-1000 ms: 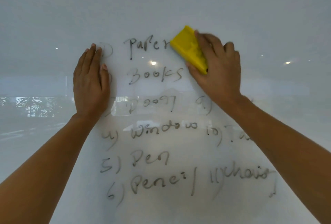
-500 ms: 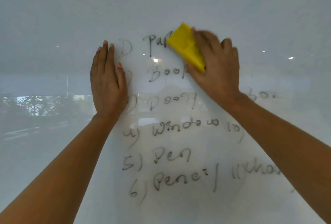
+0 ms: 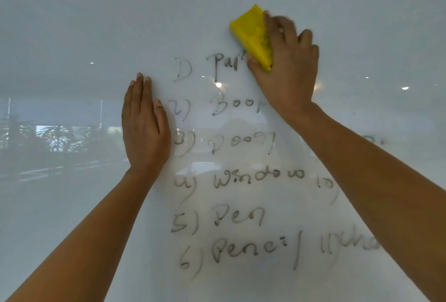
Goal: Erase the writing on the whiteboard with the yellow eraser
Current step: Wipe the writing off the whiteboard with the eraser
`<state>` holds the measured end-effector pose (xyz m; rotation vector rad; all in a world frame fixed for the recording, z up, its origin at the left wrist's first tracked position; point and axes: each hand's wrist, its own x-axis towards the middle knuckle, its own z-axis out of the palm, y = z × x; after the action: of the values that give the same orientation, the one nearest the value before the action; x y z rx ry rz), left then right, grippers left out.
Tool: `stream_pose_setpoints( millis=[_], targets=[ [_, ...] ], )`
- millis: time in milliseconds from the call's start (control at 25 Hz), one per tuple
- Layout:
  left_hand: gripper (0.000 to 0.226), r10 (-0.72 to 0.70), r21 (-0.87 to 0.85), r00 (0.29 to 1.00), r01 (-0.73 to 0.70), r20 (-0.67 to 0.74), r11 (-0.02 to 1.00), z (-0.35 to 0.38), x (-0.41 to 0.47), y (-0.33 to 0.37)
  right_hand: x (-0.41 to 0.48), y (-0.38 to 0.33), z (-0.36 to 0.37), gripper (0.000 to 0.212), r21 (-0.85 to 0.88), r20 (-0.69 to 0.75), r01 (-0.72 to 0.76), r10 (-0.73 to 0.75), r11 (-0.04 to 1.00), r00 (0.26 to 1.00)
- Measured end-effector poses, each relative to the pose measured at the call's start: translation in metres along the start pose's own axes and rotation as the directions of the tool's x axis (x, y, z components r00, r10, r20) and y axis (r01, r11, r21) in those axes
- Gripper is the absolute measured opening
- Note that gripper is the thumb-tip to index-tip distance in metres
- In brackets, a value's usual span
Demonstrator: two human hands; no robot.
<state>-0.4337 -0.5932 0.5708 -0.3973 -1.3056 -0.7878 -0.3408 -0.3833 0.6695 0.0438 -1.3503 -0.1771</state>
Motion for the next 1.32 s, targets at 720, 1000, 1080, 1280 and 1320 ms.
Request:
stream_pose_setpoints(
  millis=[720,1000,1080,1280,1320],
  targets=[
    [0.047,0.013,0.001,0.999,-0.013,0.029,1.0,-0.003,-0.003,-0.005,-0.044,-0.019,-0.002,0.063,0.106,0.078,0.377,-0.386,0.92,0.919],
    [0.048,0.013,0.001,1.0,-0.013,0.026,1.0,-0.003,-0.004,-0.006,0.015,-0.006,0.01,0.063,-0.017,0.011,0.103,-0.102,0.995,0.995],
    [0.048,0.015,-0.003,1.0,-0.015,0.024,1.0,-0.003,-0.004,-0.005,0.03,-0.031,0.02,0.063,-0.051,0.02,0.017,-0.016,0.999,1.0],
    [0.05,-0.008,-0.01,1.0,0.008,0.008,1.0,-0.004,-0.006,-0.005,-0.016,-0.07,0.02,0.064,0.012,0.014,0.344,-0.344,0.939,0.939],
    [0.049,-0.026,-0.015,1.0,0.026,0.001,1.0,-0.004,-0.007,-0.006,-0.032,-0.068,0.016,0.065,0.034,0.026,0.43,-0.43,0.902,0.902]
  ],
)
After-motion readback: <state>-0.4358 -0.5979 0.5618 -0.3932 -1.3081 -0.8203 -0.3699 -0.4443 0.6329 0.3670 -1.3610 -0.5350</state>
